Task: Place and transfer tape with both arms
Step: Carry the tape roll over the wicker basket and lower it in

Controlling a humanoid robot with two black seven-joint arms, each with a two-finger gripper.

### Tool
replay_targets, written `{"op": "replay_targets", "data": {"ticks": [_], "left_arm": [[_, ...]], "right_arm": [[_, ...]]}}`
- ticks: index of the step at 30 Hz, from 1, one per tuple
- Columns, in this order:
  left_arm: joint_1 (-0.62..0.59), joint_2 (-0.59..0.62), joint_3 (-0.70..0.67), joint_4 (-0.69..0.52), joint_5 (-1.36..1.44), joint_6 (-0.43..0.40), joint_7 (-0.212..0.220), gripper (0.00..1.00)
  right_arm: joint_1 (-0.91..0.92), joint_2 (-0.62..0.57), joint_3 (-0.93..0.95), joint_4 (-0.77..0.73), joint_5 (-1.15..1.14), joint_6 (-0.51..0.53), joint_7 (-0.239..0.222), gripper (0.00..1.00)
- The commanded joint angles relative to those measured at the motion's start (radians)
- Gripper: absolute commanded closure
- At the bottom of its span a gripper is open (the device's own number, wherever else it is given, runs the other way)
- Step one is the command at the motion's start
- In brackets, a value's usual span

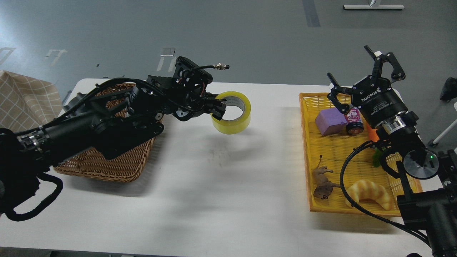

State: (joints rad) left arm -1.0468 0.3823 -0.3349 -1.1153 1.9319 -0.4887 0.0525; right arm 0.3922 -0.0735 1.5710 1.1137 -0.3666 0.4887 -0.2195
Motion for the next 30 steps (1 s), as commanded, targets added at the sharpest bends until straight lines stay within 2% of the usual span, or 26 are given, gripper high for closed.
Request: {"op": "replay_targets", "data": {"ticks": [1,14,30], "left_arm": [[-0.027,0.055,-0.001,0.000,-0.011,0.000,-0.017,1.00],[-0.021,0.317,0.002,0.000,-0.040,0.000,-0.074,1.00],[0.131,0.457,0.004,0.035,-0.074,0.000,-0.089,1.00]], "right_arm": [[0.001,0.006,0.000,0.000,0.000,0.000,0.000,0.00],[0.002,0.021,0.000,0.001,0.000,0.000,0.000,0.00],[0.010,0.038,-0.003,0.001,0.000,0.000,0.000,0.00]]}}
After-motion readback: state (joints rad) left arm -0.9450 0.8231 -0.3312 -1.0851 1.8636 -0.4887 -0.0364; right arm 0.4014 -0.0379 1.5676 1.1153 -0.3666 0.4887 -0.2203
